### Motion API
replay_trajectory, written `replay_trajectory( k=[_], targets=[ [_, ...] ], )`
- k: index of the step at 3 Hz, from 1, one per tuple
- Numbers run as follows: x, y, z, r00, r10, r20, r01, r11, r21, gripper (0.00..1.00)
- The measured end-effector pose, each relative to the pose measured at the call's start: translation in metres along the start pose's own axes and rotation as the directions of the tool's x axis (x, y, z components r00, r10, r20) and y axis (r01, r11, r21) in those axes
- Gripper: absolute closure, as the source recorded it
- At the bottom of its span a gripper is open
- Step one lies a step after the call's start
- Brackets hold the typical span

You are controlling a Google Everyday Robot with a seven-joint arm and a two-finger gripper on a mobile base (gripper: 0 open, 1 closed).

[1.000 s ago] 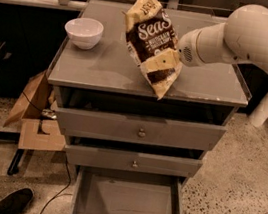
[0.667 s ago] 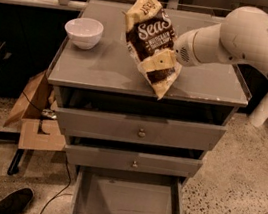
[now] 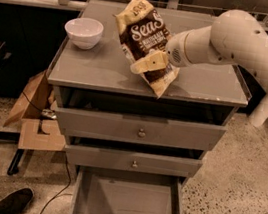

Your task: Place brown chip bag into bottom drawer

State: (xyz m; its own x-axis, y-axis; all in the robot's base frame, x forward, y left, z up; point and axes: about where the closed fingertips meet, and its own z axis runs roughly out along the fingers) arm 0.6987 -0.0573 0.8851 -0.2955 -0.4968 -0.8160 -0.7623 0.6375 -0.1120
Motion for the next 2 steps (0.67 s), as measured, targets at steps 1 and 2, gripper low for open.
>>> replay_trajectory(
  k=[1,2],
  targets=[
    [0.0001,0.0001,0.0002,1.0,0.0,0.0,0.0,1.0,0.0,0.19],
    [0.0001,0.0001,0.0002,1.0,0.0,0.0,0.0,1.0,0.0,0.42]
  ],
)
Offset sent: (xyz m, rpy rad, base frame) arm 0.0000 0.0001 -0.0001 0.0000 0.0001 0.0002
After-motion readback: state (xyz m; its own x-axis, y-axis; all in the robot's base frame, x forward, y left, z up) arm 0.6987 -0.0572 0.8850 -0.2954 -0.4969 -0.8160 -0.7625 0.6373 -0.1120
